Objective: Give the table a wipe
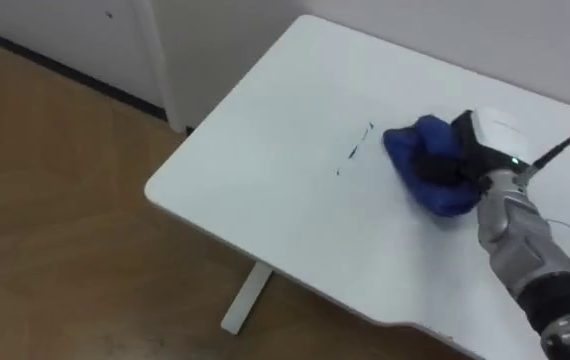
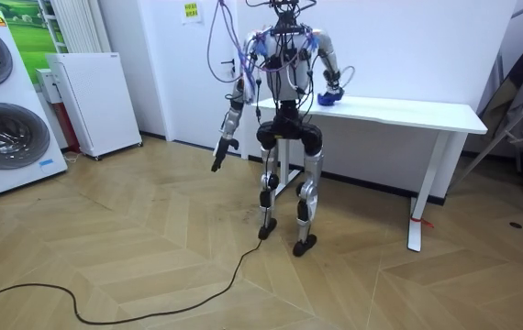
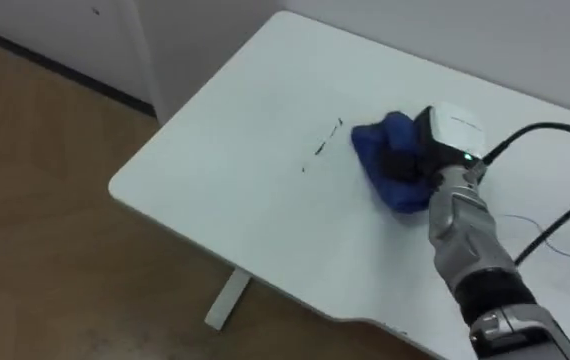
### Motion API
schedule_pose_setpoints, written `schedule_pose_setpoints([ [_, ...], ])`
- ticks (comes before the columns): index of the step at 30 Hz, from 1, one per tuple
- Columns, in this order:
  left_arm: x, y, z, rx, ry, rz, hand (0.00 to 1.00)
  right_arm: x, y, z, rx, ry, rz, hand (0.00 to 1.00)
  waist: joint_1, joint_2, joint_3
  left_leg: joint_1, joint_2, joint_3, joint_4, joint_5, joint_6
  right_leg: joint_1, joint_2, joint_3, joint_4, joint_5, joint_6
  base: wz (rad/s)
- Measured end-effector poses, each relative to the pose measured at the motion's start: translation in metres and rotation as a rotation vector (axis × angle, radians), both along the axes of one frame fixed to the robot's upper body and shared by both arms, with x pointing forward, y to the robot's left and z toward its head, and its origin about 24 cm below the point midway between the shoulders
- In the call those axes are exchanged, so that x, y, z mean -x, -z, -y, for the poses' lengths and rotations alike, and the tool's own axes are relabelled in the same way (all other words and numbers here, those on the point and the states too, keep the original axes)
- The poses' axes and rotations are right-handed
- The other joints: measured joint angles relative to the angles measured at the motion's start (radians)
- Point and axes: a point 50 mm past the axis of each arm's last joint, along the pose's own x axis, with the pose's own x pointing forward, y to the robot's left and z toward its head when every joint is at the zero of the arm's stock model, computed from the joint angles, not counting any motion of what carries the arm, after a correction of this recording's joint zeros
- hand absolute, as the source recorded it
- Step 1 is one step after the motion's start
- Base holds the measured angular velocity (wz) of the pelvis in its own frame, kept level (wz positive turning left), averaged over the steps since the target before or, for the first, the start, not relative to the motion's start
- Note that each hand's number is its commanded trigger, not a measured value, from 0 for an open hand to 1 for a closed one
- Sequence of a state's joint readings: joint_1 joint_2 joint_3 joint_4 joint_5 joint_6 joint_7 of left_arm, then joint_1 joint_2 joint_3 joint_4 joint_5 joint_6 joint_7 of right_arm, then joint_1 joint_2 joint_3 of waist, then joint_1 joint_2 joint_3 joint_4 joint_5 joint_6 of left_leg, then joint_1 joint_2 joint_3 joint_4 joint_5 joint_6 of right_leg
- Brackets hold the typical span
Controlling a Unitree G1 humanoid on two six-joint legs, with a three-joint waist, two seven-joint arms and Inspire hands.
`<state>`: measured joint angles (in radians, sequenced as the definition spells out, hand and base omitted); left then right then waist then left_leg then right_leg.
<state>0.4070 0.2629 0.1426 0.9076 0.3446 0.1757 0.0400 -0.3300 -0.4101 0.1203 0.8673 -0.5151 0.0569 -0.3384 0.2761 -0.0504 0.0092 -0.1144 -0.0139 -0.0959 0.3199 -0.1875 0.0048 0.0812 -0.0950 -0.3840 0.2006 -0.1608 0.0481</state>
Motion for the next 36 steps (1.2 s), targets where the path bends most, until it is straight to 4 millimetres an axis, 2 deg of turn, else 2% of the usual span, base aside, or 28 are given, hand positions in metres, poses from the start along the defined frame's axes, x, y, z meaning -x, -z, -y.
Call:
schedule_pose_setpoints([
  [1,0.002,-0.001,-0.005,-0.01,-0.029,0.007,0.0,0.013,0.007,0.012,-0.033,0.061,0.002,1.0,-0.009,-0.005,-0.0022,0.009,-0.001,0.016,-0.009,0.002,0.003,0.009,-0.004,-0.001,-0.001,-0.003,0.005,0.19],
  [5,0.0,-0.006,-0.015,-0.043,-0.078,0.043,0.0,0.054,0.021,0.052,-0.106,0.288,-0.011,1.0,-0.08,-0.012,-0.0079,0.022,-0.01,0.013,-0.013,0.001,0.009,0.026,-0.011,-0.005,-0.002,-0.005,0.009,0.08],
  [8,-0.007,-0.009,-0.02,-0.07,-0.058,0.076,0.0,0.084,0.028,0.075,-0.112,0.396,-0.058,1.0,-0.116,-0.022,-0.0213,0.026,-0.013,0.015,-0.01,0.0,0.011,0.04,-0.012,-0.004,-0.016,-0.006,0.009,0.0],
  [11,-0.013,-0.009,-0.018,-0.064,-0.036,0.109,0.0,0.099,0.028,0.087,-0.1,0.442,-0.08,1.0,-0.137,-0.013,-0.0227,0.028,-0.013,0.017,-0.005,-0.002,0.012,0.046,-0.011,-0.003,-0.016,-0.007,0.011,-0.08],
  [13,-0.015,-0.009,-0.017,-0.06,-0.035,0.114,0.0,0.097,0.027,0.087,-0.092,0.443,-0.07,1.0,-0.134,-0.001,-0.0218,0.028,-0.012,0.019,0.002,-0.004,0.01,0.044,-0.011,0.001,-0.016,-0.008,0.013,-0.27],
  [15,-0.021,-0.006,-0.011,-0.038,-0.027,0.12,0.0,0.086,0.021,0.085,-0.078,0.433,-0.048,1.0,-0.122,0.023,-0.0181,0.015,-0.009,0.019,0.021,-0.01,0.008,0.034,-0.008,0.0,-0.015,-0.01,0.016,-0.4],
  [16,-0.026,-0.003,-0.005,-0.017,-0.012,0.126,0.0,0.075,0.015,0.082,-0.062,0.43,-0.026,1.0,-0.101,0.042,-0.0181,0.004,-0.006,0.021,0.029,-0.013,0.004,0.015,-0.005,0.007,-0.012,-0.009,0.009,-0.58],
  [17,-0.028,0.0,0.001,0.0,-0.005,0.129,0.0,0.061,0.008,0.078,-0.047,0.416,-0.013,1.0,-0.084,0.053,-0.0146,-0.006,-0.008,0.011,0.03,-0.01,0.003,-0.005,-0.001,0.028,0.002,-0.004,0.001,-0.61],
  [18,-0.03,0.0,0.003,0.009,0.005,0.127,0.0,0.053,0.005,0.075,-0.045,0.404,-0.007,1.0,-0.08,0.059,-0.0143,-0.013,-0.009,0.006,0.031,-0.007,0.002,-0.018,0.001,0.031,0.007,-0.005,-0.001,-0.49],
  [20,-0.037,0.002,0.006,0.022,0.03,0.13,0.0,0.021,-0.007,0.056,-0.014,0.308,-0.001,1.0,-0.06,0.057,-0.0146,-0.037,-0.002,-0.003,0.021,0.013,-0.007,-0.067,0.013,0.049,0.013,-0.006,-0.009,-0.38],
  [21,-0.038,0.002,0.007,0.027,0.037,0.13,0.0,0.012,-0.012,0.049,-0.008,0.272,0.005,1.0,-0.048,0.057,-0.0141,-0.043,0.002,-0.001,0.019,0.018,-0.009,-0.083,0.015,0.055,0.023,-0.005,-0.014,-0.3],
  [22,-0.04,0.003,0.009,0.042,0.043,0.129,0.0,-0.007,-0.022,0.031,-0.002,0.182,0.038,1.0,-0.042,0.065,-0.0146,-0.058,0.005,-0.005,0.016,0.027,-0.012,-0.105,0.019,0.056,0.034,-0.006,-0.022,-0.15],
  [23,-0.043,0.004,0.01,0.053,0.047,0.13,0.0,-0.024,-0.031,0.014,0.019,0.088,0.056,1.0,-0.029,0.065,-0.006,-0.059,0.009,-0.007,0.008,0.036,-0.018,-0.118,0.023,0.061,0.04,-0.007,-0.028,0.0],
  [24,-0.045,0.004,0.011,0.058,0.049,0.134,0.0,-0.031,-0.035,0.007,0.02,0.055,0.065,1.0,-0.023,0.064,0.0005,-0.059,0.01,-0.009,0.004,0.04,-0.02,-0.121,0.027,0.067,0.039,-0.007,-0.03,0.14],
  [25,-0.047,0.005,0.014,0.069,0.058,0.138,0.0,-0.039,-0.042,0.001,0.013,0.021,0.087,1.0,-0.009,0.065,0.0106,-0.056,0.011,-0.015,-0.002,0.045,-0.023,-0.124,0.031,0.067,0.038,-0.008,-0.033,0.18],
  [27,-0.044,0.006,0.016,0.077,0.063,0.121,0.0,-0.043,-0.046,-0.001,0.009,0.002,0.106,1.0,0.01,0.063,0.01,-0.061,0.006,-0.027,-0.014,0.051,-0.023,-0.126,0.029,0.06,0.037,-0.015,-0.04,0.41],
  [28,-0.037,0.006,0.016,0.075,0.052,0.096,0.0,-0.042,-0.045,0.0,0.01,0.006,0.101,1.0,0.01,0.057,0.0085,-0.063,0.001,-0.03,-0.019,0.058,-0.022,-0.123,0.026,0.058,0.035,-0.018,-0.044,0.55],
  [30,-0.026,0.006,0.013,0.066,0.033,0.067,0.0,-0.029,-0.031,0.008,0.013,0.035,0.049,1.0,0.01,0.041,0.0059,-0.055,-0.004,-0.022,-0.034,0.063,-0.02,-0.115,0.022,0.061,0.035,-0.026,-0.044,0.42],
  [32,-0.012,0.004,0.01,0.057,0.009,0.043,0.0,-0.002,-0.011,0.021,-0.033,0.087,0.058,1.0,-0.028,0.022,0.0013,-0.043,-0.013,-0.002,-0.041,0.063,-0.016,-0.077,0.017,0.062,0.017,-0.036,-0.034,0.52],
  [34,-0.007,0.003,0.009,0.051,0.001,0.031,0.0,0.016,0.0,0.03,-0.062,0.133,0.067,1.0,-0.06,0.011,0.0004,-0.025,-0.019,0.017,-0.046,0.06,-0.007,-0.043,0.012,0.059,-0.003,-0.041,-0.024,0.5],
  [36,-0.008,0.001,0.004,0.037,-0.016,0.06,0.0,0.039,0.01,0.044,-0.086,0.198,0.063,1.0,-0.083,-0.005,-0.0069,-0.013,-0.022,0.031,-0.047,0.053,0.001,-0.016,0.007,0.058,-0.021,-0.046,-0.017,0.29],
])
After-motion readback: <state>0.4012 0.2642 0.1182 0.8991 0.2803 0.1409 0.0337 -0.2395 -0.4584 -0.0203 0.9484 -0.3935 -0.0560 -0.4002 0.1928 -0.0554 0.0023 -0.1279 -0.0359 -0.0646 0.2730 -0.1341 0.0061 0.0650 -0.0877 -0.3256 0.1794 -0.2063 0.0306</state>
